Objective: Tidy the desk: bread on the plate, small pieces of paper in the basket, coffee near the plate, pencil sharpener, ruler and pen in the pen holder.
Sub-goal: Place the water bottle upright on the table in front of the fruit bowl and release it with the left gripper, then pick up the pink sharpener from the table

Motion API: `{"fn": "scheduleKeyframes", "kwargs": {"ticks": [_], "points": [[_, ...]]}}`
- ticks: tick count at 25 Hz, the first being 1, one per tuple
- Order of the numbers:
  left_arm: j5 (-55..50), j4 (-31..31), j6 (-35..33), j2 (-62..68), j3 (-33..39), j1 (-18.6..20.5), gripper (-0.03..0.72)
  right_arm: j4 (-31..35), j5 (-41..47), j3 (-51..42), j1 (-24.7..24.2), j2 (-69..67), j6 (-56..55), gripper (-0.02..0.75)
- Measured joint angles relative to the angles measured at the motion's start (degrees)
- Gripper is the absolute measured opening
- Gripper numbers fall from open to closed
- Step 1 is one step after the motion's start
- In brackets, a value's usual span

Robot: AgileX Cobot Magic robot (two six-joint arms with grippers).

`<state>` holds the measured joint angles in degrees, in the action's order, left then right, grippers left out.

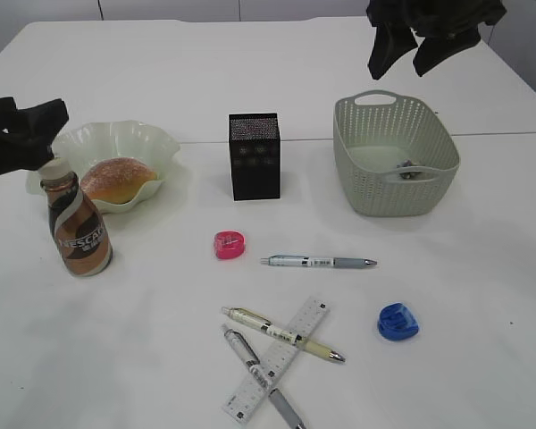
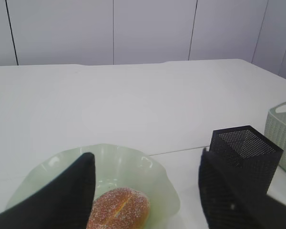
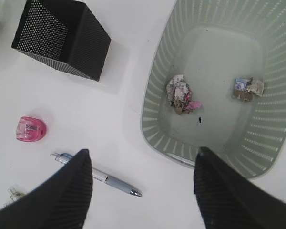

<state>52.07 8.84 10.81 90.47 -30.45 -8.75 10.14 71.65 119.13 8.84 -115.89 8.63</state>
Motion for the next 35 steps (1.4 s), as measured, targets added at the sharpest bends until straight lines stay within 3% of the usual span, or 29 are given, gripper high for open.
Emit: {"fn": "scheduleKeyframes", "kwargs": {"ticks": [7,12,19,23,28,35], "points": [[-16.6,3.0,3.9,-14.1,0.2,0.0,0.497,-0.1,0.0,0.0,0.0,0.0,-0.1,0.489],[-35.7,5.6,8.0,-21.8,-4.8,-1.6,0.497,-0.1,0.0,0.0,0.0,0.0,-2.1,0.489],[-67.8,5.7,8.4,-24.5,-21.2,-14.5,0.497,-0.1,0.0,0.0,0.0,0.0,-4.4,0.489],[-82.0,1.7,8.4,-21.1,-31.2,-20.3,0.497,-0.1,0.0,0.0,0.0,0.0,-4.8,0.489],[-94.1,-4.5,8.5,-12.1,-42.7,-21.7,0.496,-0.1,0.0,0.0,0.0,0.0,-6.0,0.489],[-109.7,-7.2,8.5,5.5,-58.3,-21.7,0.461,-0.1,0.0,0.0,0.0,0.0,-8.2,0.489]]}}
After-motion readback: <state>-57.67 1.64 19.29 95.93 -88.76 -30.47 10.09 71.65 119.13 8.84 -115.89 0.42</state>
